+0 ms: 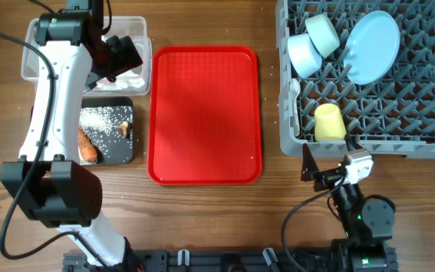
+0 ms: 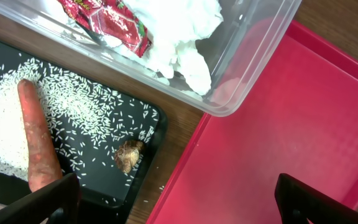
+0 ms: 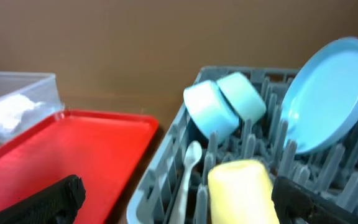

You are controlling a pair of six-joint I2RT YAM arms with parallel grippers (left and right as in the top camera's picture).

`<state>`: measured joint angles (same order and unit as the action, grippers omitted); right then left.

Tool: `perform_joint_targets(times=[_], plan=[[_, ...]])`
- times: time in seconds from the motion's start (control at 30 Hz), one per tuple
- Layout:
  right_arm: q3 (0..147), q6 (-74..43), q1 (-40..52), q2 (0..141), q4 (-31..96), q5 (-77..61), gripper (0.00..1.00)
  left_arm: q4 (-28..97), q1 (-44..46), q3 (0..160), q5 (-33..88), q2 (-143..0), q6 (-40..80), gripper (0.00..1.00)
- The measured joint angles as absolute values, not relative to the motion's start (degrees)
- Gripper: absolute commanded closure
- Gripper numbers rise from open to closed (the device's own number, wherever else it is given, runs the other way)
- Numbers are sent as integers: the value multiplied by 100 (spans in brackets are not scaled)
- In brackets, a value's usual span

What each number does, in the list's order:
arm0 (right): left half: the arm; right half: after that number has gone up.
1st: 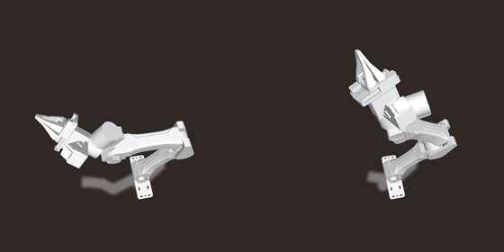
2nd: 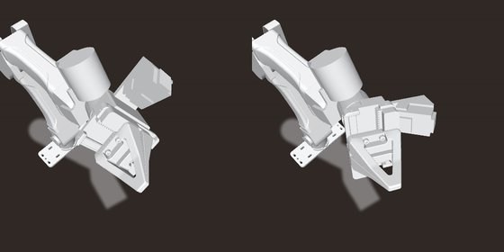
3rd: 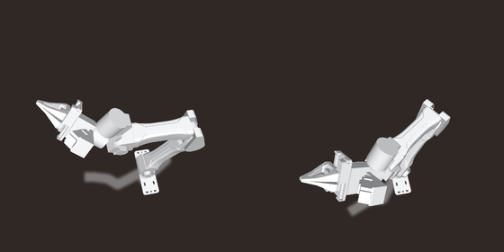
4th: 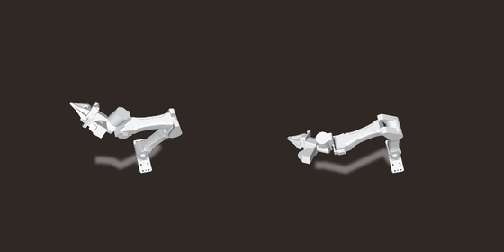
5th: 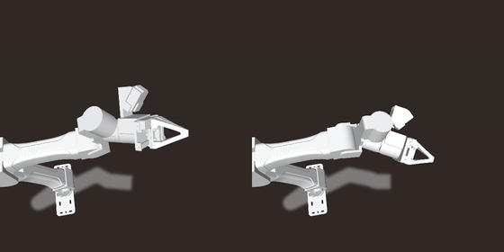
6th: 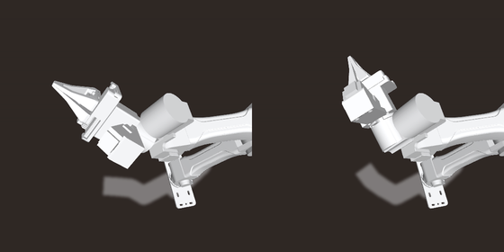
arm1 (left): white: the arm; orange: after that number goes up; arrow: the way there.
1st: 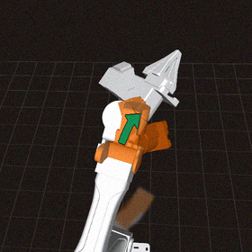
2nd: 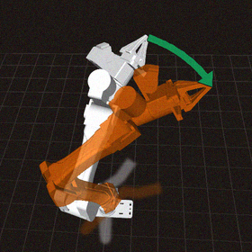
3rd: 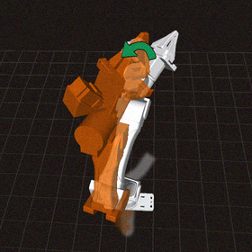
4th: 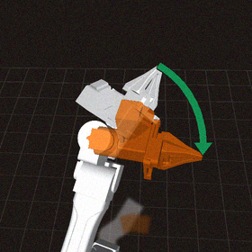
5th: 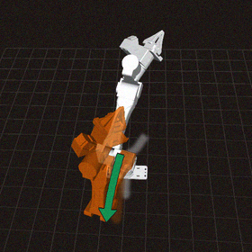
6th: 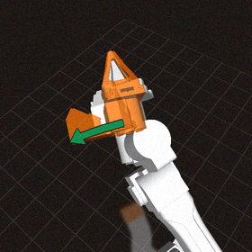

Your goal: Sort waste into correct bins and load items into the dishwasher rack

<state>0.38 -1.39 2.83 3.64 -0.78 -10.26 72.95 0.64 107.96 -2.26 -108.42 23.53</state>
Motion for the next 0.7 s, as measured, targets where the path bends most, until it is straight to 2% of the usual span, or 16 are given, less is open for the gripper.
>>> perform_joint_targets(times=[0.57,0.7], plan=[[36,-141,283,150,-86,-1048,0,7594,64,10798,-226,-10831,2351,0],[36,-139,283,150,-84,-1048,0,7275,64,10704,-233,-10165,2342,0]])
